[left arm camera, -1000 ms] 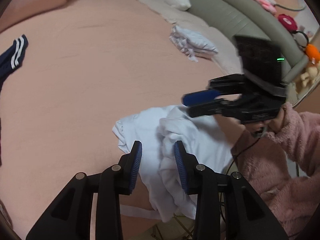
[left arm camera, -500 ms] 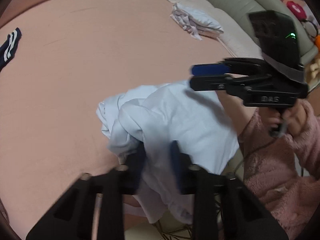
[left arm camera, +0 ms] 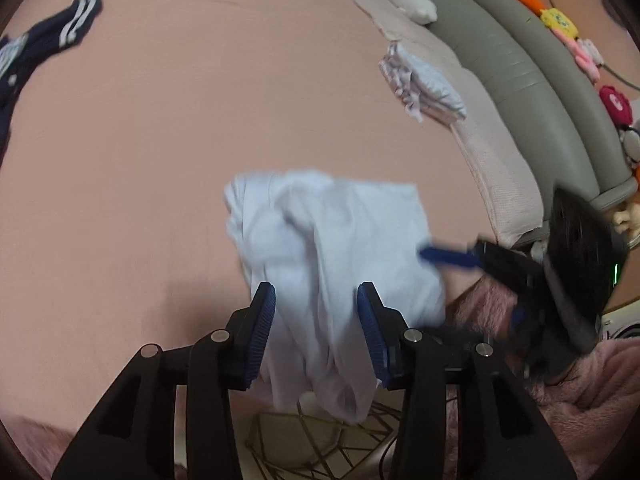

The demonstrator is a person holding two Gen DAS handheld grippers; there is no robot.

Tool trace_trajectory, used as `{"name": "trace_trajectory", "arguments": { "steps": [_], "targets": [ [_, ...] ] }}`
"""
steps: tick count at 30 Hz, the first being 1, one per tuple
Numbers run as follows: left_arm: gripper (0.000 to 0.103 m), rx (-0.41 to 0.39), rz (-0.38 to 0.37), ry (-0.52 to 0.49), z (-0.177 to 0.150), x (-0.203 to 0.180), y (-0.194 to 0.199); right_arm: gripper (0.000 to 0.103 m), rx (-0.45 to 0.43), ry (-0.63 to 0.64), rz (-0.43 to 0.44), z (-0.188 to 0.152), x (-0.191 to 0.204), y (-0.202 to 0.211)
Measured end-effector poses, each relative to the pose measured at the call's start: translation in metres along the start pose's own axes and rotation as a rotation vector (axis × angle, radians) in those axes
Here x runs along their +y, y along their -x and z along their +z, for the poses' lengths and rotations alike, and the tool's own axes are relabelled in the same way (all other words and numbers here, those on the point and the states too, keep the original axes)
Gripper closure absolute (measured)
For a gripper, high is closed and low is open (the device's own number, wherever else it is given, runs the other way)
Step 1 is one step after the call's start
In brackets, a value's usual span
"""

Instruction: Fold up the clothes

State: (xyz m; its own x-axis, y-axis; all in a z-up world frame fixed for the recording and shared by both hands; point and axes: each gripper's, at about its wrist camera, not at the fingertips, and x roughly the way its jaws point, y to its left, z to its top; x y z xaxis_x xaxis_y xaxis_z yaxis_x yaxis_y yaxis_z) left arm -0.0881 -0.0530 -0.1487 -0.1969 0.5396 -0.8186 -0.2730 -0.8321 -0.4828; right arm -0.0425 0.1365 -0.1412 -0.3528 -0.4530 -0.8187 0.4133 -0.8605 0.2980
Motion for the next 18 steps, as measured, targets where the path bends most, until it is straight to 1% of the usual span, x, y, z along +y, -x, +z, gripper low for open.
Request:
{"name": "trace_trajectory", "arguments": {
  "steps": [2, 3, 4, 5, 8, 10, 11, 13, 14, 16, 18],
  "targets": [
    [0.059, 0.014, 0.007, 0.001, -0.006, 0.000, -0.006, 0.027, 0.002, -0.014, -0.046, 0.002, 0.002, -0.007],
    [0.059, 0.020, 0.015, -0.002, -0.005, -0.003, -0.011, 0.027, 0.005, -0.039, -0.073, 0.005, -0.005, -0.007],
    [0.062, 0.025, 0.029, -0.010, -0.003, -0.005, -0.015, 0.027, 0.008, -0.060, -0.086, 0.008, -0.010, -0.007],
    [0.069, 0.030, 0.038, -0.020, -0.001, -0.007, -0.018, 0.027, 0.010, -0.081, -0.091, 0.009, -0.014, -0.005],
    [0.077, 0.029, 0.026, -0.024, 0.003, -0.008, -0.022, 0.027, 0.002, -0.114, -0.060, 0.006, -0.022, 0.006],
    [0.082, 0.028, -0.009, 0.011, 0.006, -0.007, -0.023, 0.026, 0.006, -0.104, -0.033, 0.000, -0.022, 0.014],
    [0.085, 0.027, -0.036, 0.022, 0.009, -0.010, -0.022, 0.026, 0.010, -0.084, 0.006, -0.006, -0.021, 0.018],
    [0.086, 0.023, -0.096, 0.024, 0.018, -0.021, -0.023, 0.026, 0.014, -0.031, 0.101, -0.016, -0.013, 0.026],
    [0.086, 0.023, -0.107, 0.012, 0.023, -0.029, -0.023, 0.026, 0.007, 0.000, 0.118, -0.023, -0.007, 0.029],
    [0.087, 0.031, -0.124, -0.036, 0.036, -0.055, -0.029, 0.026, -0.028, 0.057, 0.089, -0.037, 0.005, 0.038],
    [0.086, 0.050, -0.178, -0.067, 0.049, -0.082, -0.040, 0.026, -0.082, 0.059, 0.013, -0.047, 0.006, 0.047]
  ]
}}
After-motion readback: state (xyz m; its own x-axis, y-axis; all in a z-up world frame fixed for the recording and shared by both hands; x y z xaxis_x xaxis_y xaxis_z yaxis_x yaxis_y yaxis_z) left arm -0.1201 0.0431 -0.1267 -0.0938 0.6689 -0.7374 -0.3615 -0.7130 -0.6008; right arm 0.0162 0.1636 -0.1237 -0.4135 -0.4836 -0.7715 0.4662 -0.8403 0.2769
